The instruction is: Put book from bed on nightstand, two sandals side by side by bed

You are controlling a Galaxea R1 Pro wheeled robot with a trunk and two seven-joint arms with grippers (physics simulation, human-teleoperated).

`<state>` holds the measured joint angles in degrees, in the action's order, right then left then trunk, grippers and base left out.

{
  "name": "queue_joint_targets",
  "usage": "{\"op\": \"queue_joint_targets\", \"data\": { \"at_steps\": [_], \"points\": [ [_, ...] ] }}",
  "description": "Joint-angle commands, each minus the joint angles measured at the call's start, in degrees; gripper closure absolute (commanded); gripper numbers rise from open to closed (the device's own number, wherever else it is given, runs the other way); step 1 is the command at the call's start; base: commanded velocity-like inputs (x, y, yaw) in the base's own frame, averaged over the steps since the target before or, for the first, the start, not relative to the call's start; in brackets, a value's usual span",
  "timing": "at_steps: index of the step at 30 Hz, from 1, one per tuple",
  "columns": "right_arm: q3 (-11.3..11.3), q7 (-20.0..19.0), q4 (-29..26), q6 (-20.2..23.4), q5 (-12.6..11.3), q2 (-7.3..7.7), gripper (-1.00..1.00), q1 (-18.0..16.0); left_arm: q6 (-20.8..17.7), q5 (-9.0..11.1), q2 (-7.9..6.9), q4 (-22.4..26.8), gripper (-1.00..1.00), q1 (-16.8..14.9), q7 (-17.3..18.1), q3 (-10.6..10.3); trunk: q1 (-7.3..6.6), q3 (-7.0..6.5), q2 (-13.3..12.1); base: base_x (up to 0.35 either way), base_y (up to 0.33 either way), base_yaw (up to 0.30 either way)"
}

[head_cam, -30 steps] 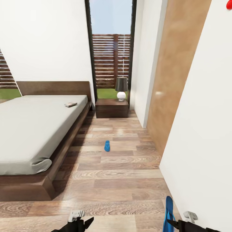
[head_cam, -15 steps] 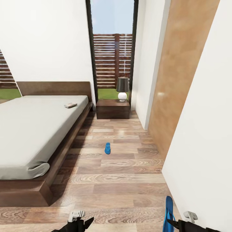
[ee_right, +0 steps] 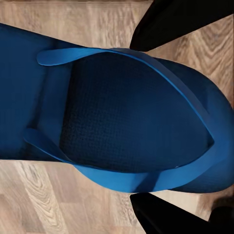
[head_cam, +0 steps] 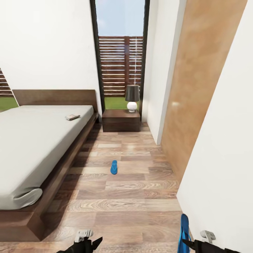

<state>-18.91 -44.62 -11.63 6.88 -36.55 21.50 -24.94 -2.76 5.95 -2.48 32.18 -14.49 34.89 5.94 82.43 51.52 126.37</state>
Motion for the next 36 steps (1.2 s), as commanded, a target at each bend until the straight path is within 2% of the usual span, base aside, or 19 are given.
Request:
{"op": "queue_joint_targets", "data": {
  "at_steps": [1,30,36],
  "points": [
    [-0.16,-0.12,-0.06,0.59,-0.63,0.03,1.00,-0.02,-0.29,0.38,0.02,-0.01,-1.00,-0.03,0.32,0.13,0.02,0.05,0.02,0.308,-0.111,0.000],
    [-0.16,-0.03,-0.06,0.59,-0.62,0.03,1.00,-0.02,-0.32,0.38,-0.07,-0.01,-1.00,-0.04,0.36,0.20,0.02,0.05,0.02,0.321,-0.009,0.000],
    [-0.16,-0.03,-0.06,0.59,-0.61,0.03,1.00,-0.02,-0.25,0.38,-0.06,-0.01,-1.00,-0.02,0.36,0.13,0.02,0.05,0.02,0.113,0.000,0.000]
  ]
}}
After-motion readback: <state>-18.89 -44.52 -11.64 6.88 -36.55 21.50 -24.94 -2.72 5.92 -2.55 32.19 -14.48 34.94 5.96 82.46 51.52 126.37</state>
